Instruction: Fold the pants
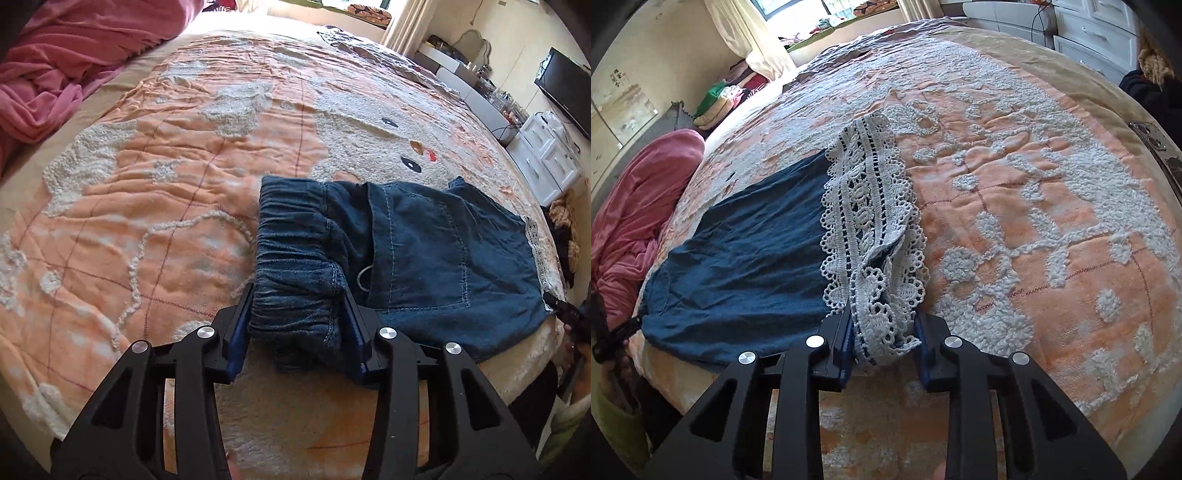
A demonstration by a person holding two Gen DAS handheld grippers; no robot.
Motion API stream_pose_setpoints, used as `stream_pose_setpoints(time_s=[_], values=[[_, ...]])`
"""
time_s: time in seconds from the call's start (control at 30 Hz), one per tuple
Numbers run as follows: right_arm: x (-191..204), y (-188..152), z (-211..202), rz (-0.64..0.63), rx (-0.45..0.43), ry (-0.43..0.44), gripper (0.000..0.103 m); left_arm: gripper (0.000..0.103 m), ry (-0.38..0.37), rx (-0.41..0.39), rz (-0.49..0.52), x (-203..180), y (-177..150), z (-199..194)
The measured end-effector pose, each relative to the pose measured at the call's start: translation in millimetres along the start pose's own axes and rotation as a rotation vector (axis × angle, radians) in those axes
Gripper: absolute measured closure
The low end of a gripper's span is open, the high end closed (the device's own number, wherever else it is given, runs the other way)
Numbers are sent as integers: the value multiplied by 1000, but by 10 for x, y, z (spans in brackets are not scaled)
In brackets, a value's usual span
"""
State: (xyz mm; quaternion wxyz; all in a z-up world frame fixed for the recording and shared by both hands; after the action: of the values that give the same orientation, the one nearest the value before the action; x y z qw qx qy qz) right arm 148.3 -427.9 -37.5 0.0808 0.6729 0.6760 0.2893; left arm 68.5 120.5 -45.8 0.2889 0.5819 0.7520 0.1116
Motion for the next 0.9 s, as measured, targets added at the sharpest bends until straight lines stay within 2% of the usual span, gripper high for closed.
stream_pose_setpoints(time_s=[0.03, 0.13, 0.17, 0.2, 0.27, 0.3, 0.4, 0.47, 0.5, 0.53, 0.63, 0.77, 0.9], values=[[1, -1, -6, -3, -1, -2, 78, 66, -9, -3, -18, 16, -5, 5], [18, 10, -40, -14, 2, -12, 74, 55, 17, -16, 8, -4, 14, -43], [17, 21, -68, -7, 1, -13, 70, 48, 22, -25, 7, 4, 23, -88], [16, 32, -99, -2, -4, -18, 65, 43, 25, -33, 4, 18, 29, -139], [4, 57, -199, -7, -33, -52, 62, 38, 32, -48, 5, 30, 51, -265], [0, 64, -252, -8, -43, -58, 58, 32, 56, -60, 14, 15, 68, -343], [28, 104, -458, -19, -106, -94, 56, 20, 135, -132, 78, -139, 154, -597], [106, 144, -595, -35, -159, -108, 54, 11, 142, -178, 149, -341, 221, -738], [153, 161, -647, -45, -183, -116, 51, 10, 149, -205, 181, -455, 247, -787], [211, 174, -682, -60, -197, -111, 50, 10, 141, -225, 212, -597, 271, -807], [481, 178, -649, -130, -192, -34, 50, 10, 1, -207, 272, -1029, 294, -655], [855, 109, -364, -209, -116, 13, 50, 10, -136, -115, 367, -1611, 186, -126], [959, 8, -52, -235, -33, -16, 50, 10, -140, 10, 407, -1831, 23, 389]])
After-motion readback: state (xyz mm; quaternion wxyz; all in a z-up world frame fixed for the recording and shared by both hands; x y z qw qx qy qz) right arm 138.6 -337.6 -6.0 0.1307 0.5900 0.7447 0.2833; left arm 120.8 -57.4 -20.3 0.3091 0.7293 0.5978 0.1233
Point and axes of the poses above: each gripper's, at about its wrist camera, not at the fingertips, and z roughly the way its jaws point, x to its left, y to its top, the point moved 1 cm from there along z, roughly the way its jaws point, and after that the axes turned 4 degrees about -y, right-handed, at the moved point
